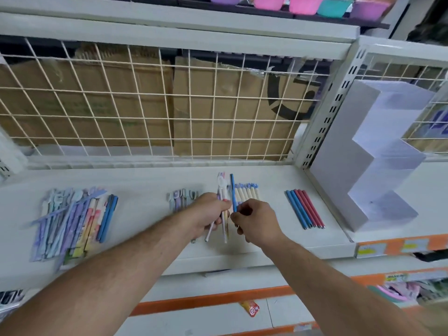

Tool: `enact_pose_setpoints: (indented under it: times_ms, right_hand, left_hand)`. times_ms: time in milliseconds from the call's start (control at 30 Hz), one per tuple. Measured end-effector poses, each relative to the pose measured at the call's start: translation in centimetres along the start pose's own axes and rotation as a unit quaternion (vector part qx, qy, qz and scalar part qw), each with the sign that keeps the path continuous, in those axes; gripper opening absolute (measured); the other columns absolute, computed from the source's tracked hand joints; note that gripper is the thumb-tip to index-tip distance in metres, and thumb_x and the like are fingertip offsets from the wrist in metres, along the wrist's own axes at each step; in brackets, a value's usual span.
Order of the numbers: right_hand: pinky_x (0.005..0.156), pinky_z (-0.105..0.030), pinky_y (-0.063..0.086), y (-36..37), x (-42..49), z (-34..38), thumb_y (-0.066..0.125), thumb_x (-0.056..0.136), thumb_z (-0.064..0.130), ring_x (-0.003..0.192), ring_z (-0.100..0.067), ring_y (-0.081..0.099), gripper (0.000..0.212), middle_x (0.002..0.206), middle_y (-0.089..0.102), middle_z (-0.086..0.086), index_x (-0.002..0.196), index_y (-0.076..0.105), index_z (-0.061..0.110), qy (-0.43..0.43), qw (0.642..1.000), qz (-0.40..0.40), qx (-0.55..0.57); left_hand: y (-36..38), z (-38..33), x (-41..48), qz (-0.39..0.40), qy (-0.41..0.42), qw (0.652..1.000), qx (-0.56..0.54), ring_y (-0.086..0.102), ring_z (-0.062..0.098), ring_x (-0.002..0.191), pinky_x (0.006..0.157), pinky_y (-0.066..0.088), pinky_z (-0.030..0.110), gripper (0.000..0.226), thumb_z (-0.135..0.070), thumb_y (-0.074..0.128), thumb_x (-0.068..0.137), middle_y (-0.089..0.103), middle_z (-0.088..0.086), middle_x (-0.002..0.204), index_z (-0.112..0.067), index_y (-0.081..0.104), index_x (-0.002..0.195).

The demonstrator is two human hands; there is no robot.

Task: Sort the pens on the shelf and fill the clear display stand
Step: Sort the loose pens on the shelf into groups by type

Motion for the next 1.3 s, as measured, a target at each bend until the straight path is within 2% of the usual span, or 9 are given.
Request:
enact_pose_setpoints:
  times_ms: [133,267,433,567,667,767,867,1000,1300]
  right_hand:
    - [0.062,-0.039,0.057,-4.0,1.0,-2.5,0.067,0.086,0.014,0.063,-0.023,0.064,0.006,0.079,0.071,-0.012,0.089,0.067,0.009,0.016,0.996,-0.055,-0.073]
    - [0.056,-0.025,0.047,-7.5,1.6,-4.4,0.071,0.087,0.019,0.070,-0.012,0.061,0.008,0.080,0.066,0.003,0.091,0.067,0.014,0.021,0.982,-0.076,-0.169]
    - [0.064,-0.026,0.042,-10.6,2.0,-5.9,0.068,0.090,0.031,0.081,-0.017,0.058,0.017,0.086,0.058,0.005,0.102,0.062,0.021,0.025,0.954,-0.094,-0.285]
    - [0.069,-0.030,0.044,-11.9,2.4,-7.1,0.060,0.092,0.032,0.084,-0.025,0.057,0.017,0.092,0.060,0.001,0.104,0.058,0.021,0.031,0.936,-0.093,-0.337]
    - [0.068,-0.031,0.047,-12.1,2.4,-7.5,0.057,0.094,0.033,0.082,-0.025,0.057,0.018,0.092,0.060,-0.001,0.106,0.057,0.020,0.013,0.931,-0.099,-0.351]
    - [0.062,-0.026,0.041,-11.5,2.5,-6.8,0.060,0.095,0.033,0.081,-0.021,0.059,0.012,0.084,0.057,0.005,0.101,0.059,0.022,-0.032,0.946,-0.096,-0.309]
    - [0.057,-0.015,0.040,-9.9,2.3,-5.4,0.069,0.090,0.030,0.072,-0.011,0.059,0.013,0.075,0.063,0.009,0.088,0.067,0.018,-0.085,0.983,-0.051,-0.152]
    - [0.055,-0.026,0.050,-7.1,1.3,-4.1,0.075,0.090,0.034,0.055,-0.012,0.059,0.025,0.078,0.073,-0.005,0.090,0.067,0.010,-0.051,0.996,0.069,0.016]
    - [0.042,-0.014,0.039,-3.2,0.7,-2.4,0.073,0.090,0.012,0.050,-0.012,0.063,0.019,0.075,0.073,-0.010,0.104,0.060,0.014,-0.032,0.994,0.098,0.038]
  left_hand:
    - [2.0,-0.6,0.9,-0.002,0.003,1.000,-0.010,0.038,0.013,0.051,0.045,0.028,0.022,0.014,-0.014,0.051,0.100,0.055,0.010,0.072,-0.009,0.055,0.088]
    - [4.5,-1.4,1.2,-0.002,0.002,1.000,-0.010,0.039,0.012,0.047,0.044,0.027,0.021,0.016,-0.013,0.049,0.101,0.053,-0.003,0.047,-0.009,0.055,0.087]
    - [7.0,-1.7,2.1,-0.004,0.007,1.000,0.003,0.041,0.015,0.046,0.044,0.034,0.021,0.016,-0.016,0.051,0.100,0.050,0.008,0.060,-0.009,0.056,0.087]
    - [8.5,-2.3,1.5,0.008,0.008,1.000,0.005,0.044,0.012,0.040,0.046,0.033,0.024,0.024,-0.013,0.047,0.102,0.057,0.002,0.046,-0.008,0.055,0.080]
    - [8.9,-2.3,1.3,0.019,0.001,1.000,0.007,0.060,0.017,0.046,0.039,0.031,0.020,0.028,-0.013,0.044,0.102,0.067,0.012,0.060,-0.006,0.055,0.077]
    - [8.9,-2.0,1.8,0.016,-0.001,1.000,-0.005,0.064,0.023,0.056,0.040,0.032,0.018,0.026,-0.014,0.046,0.102,0.070,0.020,0.078,-0.005,0.058,0.080]
    - [8.7,-1.8,1.8,0.005,0.006,1.000,-0.008,0.050,0.014,0.047,0.044,0.031,0.022,0.024,-0.015,0.050,0.101,0.070,0.009,0.067,-0.006,0.061,0.082]
    - [7.8,-1.6,1.6,-0.011,0.007,0.999,-0.036,0.044,0.014,0.045,0.046,0.031,0.024,0.015,-0.014,0.053,0.100,0.058,0.004,0.056,-0.007,0.059,0.088]
    - [4.5,-0.7,1.5,-0.015,0.020,0.999,-0.048,0.043,0.013,0.048,0.041,0.030,0.022,0.013,-0.013,0.051,0.100,0.055,0.008,0.071,-0.004,0.061,0.098]
Point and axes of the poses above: each hand's wrist, its own x-axis towards the middle knuckle, its own y-axis out of the palm, z = x × y, the point moved 7 cm from there along x, towards the middle knuckle
